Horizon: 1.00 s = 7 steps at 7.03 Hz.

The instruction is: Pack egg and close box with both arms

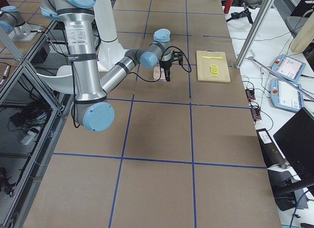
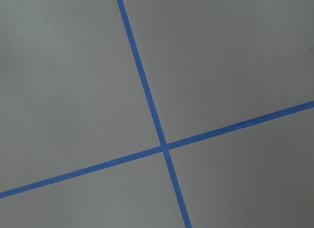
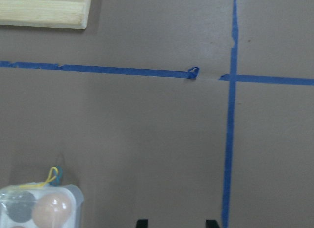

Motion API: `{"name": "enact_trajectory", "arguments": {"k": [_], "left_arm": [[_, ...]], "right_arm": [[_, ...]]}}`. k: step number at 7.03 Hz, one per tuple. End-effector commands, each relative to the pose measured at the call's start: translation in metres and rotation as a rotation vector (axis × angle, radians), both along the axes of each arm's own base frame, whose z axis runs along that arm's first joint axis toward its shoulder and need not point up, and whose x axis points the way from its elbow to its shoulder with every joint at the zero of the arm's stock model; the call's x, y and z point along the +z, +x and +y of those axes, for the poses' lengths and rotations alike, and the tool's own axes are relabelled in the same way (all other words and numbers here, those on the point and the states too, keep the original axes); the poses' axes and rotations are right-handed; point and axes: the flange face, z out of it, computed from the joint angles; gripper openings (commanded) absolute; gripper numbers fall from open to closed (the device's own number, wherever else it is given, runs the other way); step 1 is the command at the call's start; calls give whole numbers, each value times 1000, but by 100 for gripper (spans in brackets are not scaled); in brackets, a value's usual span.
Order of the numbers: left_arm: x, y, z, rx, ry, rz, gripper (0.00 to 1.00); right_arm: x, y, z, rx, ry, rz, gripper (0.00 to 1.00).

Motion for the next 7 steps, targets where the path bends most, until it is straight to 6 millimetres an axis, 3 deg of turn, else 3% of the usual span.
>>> {"name": "enact_trajectory", "arguments": {"k": [1, 3, 4, 5, 6, 7], "left_arm": [[4, 0, 3, -1, -9, 0, 100], [9, -1, 5, -2, -18, -1, 100], [9, -1, 5, -2, -18, -1, 100], [10, -2, 6, -2, -21, -3, 100], [15, -2, 9, -4, -31, -5, 100], [24, -3, 17, -5, -47, -5, 100]], "right_arm": [[47, 91, -25, -71, 51, 26, 100], [131, 180, -56, -158, 89, 60, 100], [168, 221, -60, -164, 97, 95, 100], [187, 249, -61, -176, 75, 121, 100], [192, 278, -59, -177, 41, 142, 100], [221, 291, -41, -224, 24, 170, 100]]}}
